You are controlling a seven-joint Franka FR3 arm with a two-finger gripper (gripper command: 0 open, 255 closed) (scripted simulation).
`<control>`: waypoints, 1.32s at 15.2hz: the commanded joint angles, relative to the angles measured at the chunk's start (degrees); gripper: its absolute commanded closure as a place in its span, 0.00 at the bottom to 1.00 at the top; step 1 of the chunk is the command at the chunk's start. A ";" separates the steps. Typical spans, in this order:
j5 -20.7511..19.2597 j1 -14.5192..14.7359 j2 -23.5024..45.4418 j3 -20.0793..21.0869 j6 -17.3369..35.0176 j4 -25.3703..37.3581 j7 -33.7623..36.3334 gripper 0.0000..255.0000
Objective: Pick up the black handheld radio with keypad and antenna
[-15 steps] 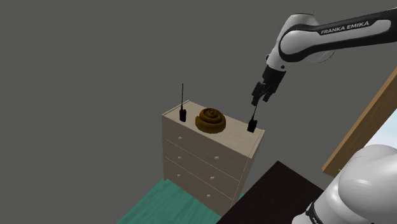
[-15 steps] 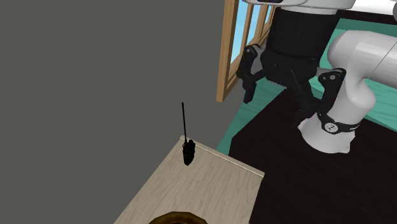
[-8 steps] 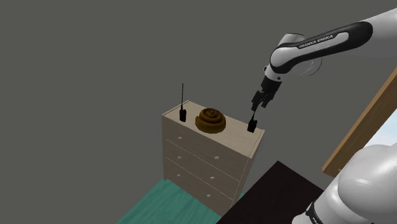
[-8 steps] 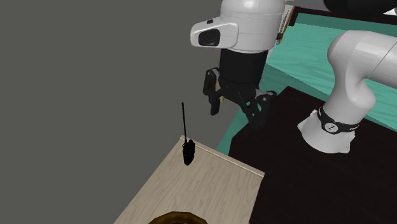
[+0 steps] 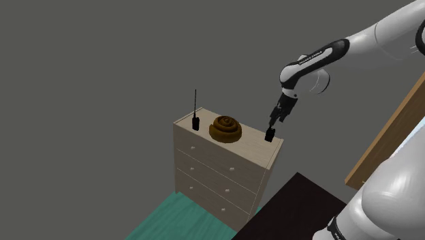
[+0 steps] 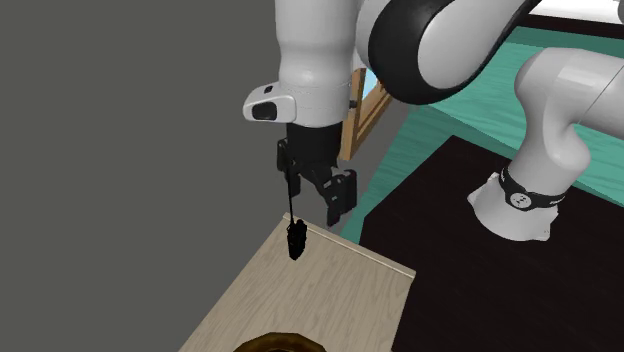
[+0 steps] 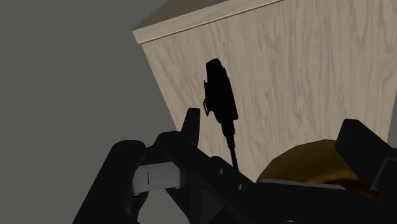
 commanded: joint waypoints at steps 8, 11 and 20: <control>9.53 -1.01 10.99 -0.52 6.18 2.09 -9.46 0.00; 10.65 -1.16 12.04 -0.24 7.17 1.92 -10.36 0.00; 10.66 -1.19 12.07 -0.25 7.14 1.96 -10.40 1.00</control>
